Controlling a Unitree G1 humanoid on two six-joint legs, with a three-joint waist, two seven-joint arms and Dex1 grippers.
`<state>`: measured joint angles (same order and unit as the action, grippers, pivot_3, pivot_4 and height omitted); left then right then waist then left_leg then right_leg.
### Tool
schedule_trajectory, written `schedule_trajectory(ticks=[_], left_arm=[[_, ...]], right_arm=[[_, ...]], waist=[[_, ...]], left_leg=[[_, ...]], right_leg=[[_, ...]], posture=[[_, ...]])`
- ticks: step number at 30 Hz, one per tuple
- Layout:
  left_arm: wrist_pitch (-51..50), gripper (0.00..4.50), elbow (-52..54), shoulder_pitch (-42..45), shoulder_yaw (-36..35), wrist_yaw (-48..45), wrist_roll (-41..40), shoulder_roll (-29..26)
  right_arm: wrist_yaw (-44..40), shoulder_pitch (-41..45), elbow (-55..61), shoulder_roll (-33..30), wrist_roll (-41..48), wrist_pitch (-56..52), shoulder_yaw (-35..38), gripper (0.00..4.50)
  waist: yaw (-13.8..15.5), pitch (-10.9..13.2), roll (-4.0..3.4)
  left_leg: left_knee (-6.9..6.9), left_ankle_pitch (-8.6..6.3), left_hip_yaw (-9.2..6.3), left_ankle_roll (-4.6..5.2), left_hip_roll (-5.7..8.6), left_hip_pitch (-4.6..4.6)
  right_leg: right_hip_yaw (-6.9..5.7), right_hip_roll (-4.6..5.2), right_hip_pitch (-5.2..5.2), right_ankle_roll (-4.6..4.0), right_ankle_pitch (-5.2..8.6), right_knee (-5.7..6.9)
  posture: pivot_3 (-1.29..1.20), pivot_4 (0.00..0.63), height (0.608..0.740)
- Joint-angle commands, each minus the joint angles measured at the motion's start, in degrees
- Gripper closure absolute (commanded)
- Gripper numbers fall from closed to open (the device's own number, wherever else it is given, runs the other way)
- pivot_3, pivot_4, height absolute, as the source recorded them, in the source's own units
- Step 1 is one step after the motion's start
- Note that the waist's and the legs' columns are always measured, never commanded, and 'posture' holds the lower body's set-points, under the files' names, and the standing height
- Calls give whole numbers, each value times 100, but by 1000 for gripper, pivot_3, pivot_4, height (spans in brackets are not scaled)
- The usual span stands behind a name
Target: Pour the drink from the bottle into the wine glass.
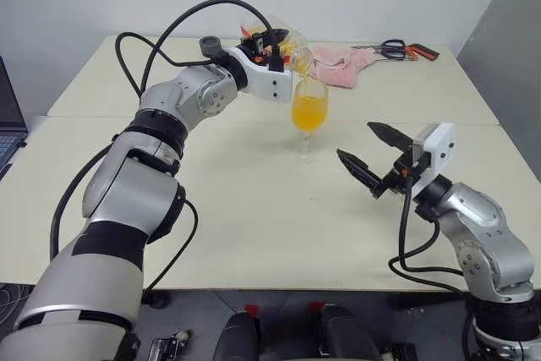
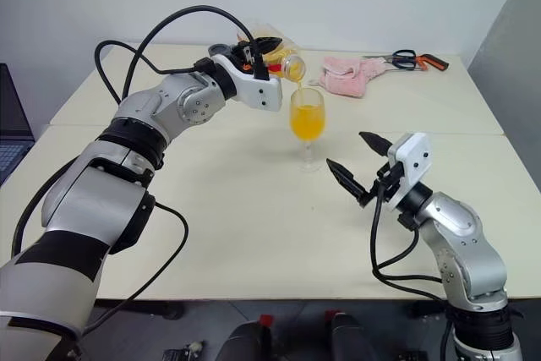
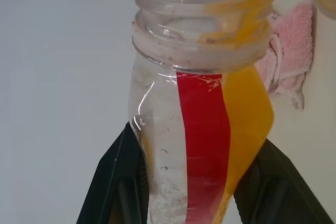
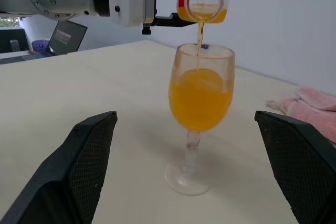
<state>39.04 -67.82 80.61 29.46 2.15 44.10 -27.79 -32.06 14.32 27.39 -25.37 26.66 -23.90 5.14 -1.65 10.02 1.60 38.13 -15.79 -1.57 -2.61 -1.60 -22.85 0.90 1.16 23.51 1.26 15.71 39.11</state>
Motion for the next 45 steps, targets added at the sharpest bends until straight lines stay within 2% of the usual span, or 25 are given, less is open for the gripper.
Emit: schedule_trajectory(ticks=[1,15,26,29,33,37,41,45], left_arm=[[4,2867,39,294,-32,122,-17,-49],[-17,2867,39,299,-82,49,-85,-35],[-296,2867,-18,127,-586,-613,-878,124],[-434,2867,-34,70,-808,-867,-1204,178],[-1018,2867,6,-176,-1717,-1819,-2430,521],[-1551,2868,285,-417,-2252,-2268,-3068,555],[-2158,2868,934,-982,-2674,-2499,-3542,398],[-3273,2868,2226,-1966,-3135,-2639,-4103,274]], right_arm=[[75,142,251,56,87,214,137,0],[56,159,243,67,84,198,82,0],[87,215,305,82,109,151,53,0],[67,248,327,53,80,151,18,0],[30,278,350,-16,-125,208,-156,0],[-19,280,468,-90,-48,31,-298,0],[-183,379,652,-300,168,-443,-554,0],[-353,707,688,-501,323,-1046,-916,0]], waist=[[0,0,0],[0,0,0],[-3,0,0],[-3,0,0],[-2,-1,-1],[-23,-1,-1],[-35,-1,-2],[-33,-2,-2]], left_leg=[[0,0,0,0,0,0],[0,0,0,0,0,0],[0,0,1,0,0,0],[1,0,0,0,0,1],[2,1,0,-1,0,0],[5,4,1,-7,0,1],[5,4,-2,-7,-4,3],[14,4,-2,-7,-4,5]], right_leg=[[0,0,0,0,0,0],[0,0,0,0,0,0],[0,0,0,0,0,0],[0,0,0,0,0,1],[-1,0,0,0,0,1],[0,0,-1,0,0,3],[0,-2,0,0,0,8],[3,0,-1,0,0,19]], posture=[[0,150,740],[0,150,740],[0,150,740],[0,150,740],[0,150,740],[0,150,740],[0,150,740],[0,150,740]])
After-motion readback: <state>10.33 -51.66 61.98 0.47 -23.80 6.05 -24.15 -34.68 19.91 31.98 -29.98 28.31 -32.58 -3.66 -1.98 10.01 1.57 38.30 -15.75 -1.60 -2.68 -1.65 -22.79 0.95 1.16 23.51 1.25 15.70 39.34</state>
